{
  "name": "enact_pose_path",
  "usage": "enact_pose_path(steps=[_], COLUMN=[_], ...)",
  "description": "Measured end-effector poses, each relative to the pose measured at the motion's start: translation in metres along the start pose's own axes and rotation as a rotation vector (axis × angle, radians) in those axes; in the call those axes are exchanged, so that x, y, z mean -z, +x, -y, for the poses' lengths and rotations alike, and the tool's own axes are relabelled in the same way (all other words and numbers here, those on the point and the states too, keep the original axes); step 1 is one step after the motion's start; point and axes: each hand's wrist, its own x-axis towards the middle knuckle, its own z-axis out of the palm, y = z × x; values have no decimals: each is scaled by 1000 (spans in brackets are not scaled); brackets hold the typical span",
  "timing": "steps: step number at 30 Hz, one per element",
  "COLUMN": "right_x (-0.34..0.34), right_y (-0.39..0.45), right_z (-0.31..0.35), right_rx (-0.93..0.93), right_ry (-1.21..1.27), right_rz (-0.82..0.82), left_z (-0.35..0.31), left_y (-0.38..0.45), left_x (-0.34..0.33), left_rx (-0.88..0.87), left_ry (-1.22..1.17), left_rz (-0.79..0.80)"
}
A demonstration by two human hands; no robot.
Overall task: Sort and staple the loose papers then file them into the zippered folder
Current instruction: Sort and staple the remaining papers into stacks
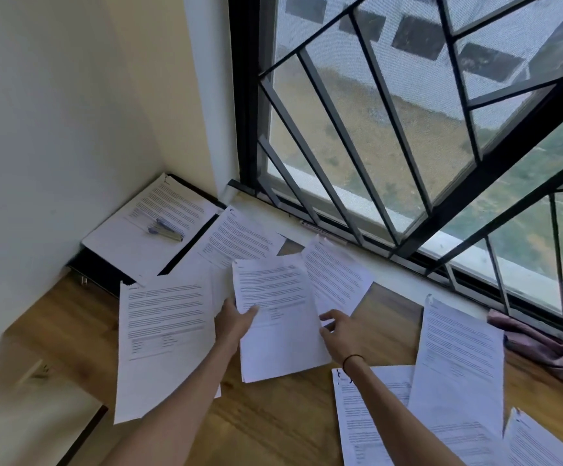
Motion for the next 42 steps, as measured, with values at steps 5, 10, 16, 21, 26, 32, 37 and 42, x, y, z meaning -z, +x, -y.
enact_pose_path(steps=[5, 10, 16, 21, 26, 32, 37, 42], right_x=[-6, -9, -13, -12, -16, -30, -34, -33], right_y=[0, 6, 5, 6, -3, -25, -31, -39], right_z=[4, 12, 20, 14, 1, -14, -14, -13], right_rx=[-11, -44, -23, 8, 75, 234, 262, 294], right_ry=[-25, -157, -346, -351, -372, -613, -666, -729], right_rz=[-14, -32, -41, -32, 76, 115, 72, 93], left_z=[-6, -9, -10, 6, 24, 66, 66, 67], left_y=[-23, -29, -28, -23, -44, -71, -75, -77], left_x=[8, 11, 13, 21, 31, 8, -1, -3], left_rx=[-80, -47, -82, -106, -127, -220, -288, -286], left_ry=[151, 212, 242, 265, 492, 759, 810, 837], left_rz=[-292, -309, -251, -271, -24, 84, -16, -27])
